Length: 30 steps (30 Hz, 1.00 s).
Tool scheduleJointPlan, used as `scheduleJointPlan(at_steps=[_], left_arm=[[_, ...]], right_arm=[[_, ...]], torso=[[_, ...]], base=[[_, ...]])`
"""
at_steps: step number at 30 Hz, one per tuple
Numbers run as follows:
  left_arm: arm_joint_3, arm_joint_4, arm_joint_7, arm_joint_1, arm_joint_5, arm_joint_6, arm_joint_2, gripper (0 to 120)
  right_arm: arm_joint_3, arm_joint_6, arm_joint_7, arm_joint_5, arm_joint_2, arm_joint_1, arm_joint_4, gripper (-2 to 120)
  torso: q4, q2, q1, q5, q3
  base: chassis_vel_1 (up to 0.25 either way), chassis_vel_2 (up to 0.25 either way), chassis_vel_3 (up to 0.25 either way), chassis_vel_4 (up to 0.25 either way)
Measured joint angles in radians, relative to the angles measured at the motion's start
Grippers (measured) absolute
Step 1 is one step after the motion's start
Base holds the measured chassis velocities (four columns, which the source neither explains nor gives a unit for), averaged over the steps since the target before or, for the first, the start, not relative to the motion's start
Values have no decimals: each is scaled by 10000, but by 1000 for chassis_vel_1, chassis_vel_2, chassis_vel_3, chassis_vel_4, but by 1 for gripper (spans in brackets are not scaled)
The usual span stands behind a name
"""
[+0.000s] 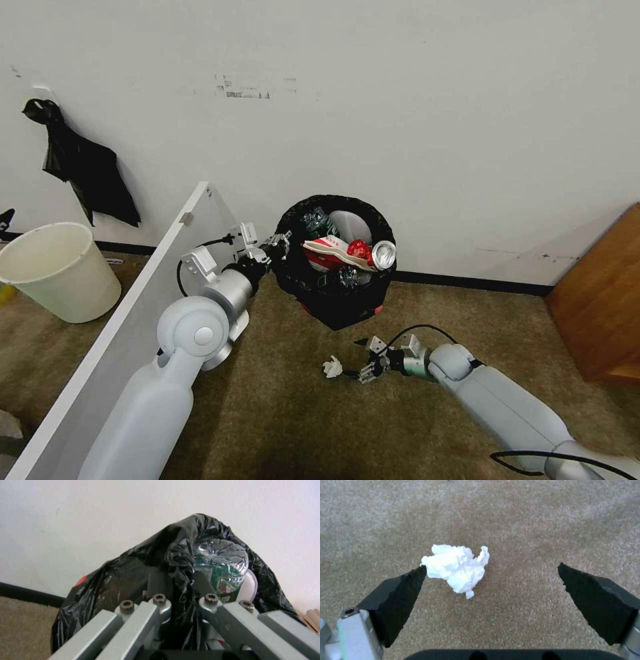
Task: Pick up the trash bin, then pick up the garbage from the floor and place it into the trash bin.
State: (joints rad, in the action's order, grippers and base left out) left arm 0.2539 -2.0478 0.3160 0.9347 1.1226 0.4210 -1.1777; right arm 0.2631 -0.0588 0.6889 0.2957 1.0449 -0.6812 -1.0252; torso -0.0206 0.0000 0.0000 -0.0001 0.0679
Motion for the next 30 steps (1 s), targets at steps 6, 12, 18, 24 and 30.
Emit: scheduleJointPlan(at_steps=[6, 12, 18, 24, 30], left_arm=[[5, 40, -46, 27, -53, 0, -23, 4], [34, 40, -56, 55, -64, -3, -30, 4], [43, 54, -83, 62, -90, -14, -51, 4], [44, 81, -98, 62, -105, -27, -70, 4], [41, 110, -115, 70, -128, -39, -84, 4]], right_arm=[[243, -2, -15, 10, 262, 115, 107, 100], [501, -2, -75, 10, 562, 198, 272, 100], [617, -2, -114, -22, 833, 242, 442, 100], [616, -34, -142, -90, 959, 263, 653, 100], [543, -151, -151, -241, 1016, 219, 927, 100]], torso=[[1, 0, 0, 0, 0], [1, 0, 0, 0, 0], [1, 0, 0, 0, 0], [0, 0, 0, 1, -1], [-1, 0, 0, 0, 0]], base=[[0, 0, 0, 0], [0, 0, 0, 0], [0, 0, 0, 0], [0, 0, 0, 0], [0, 0, 0, 0]])
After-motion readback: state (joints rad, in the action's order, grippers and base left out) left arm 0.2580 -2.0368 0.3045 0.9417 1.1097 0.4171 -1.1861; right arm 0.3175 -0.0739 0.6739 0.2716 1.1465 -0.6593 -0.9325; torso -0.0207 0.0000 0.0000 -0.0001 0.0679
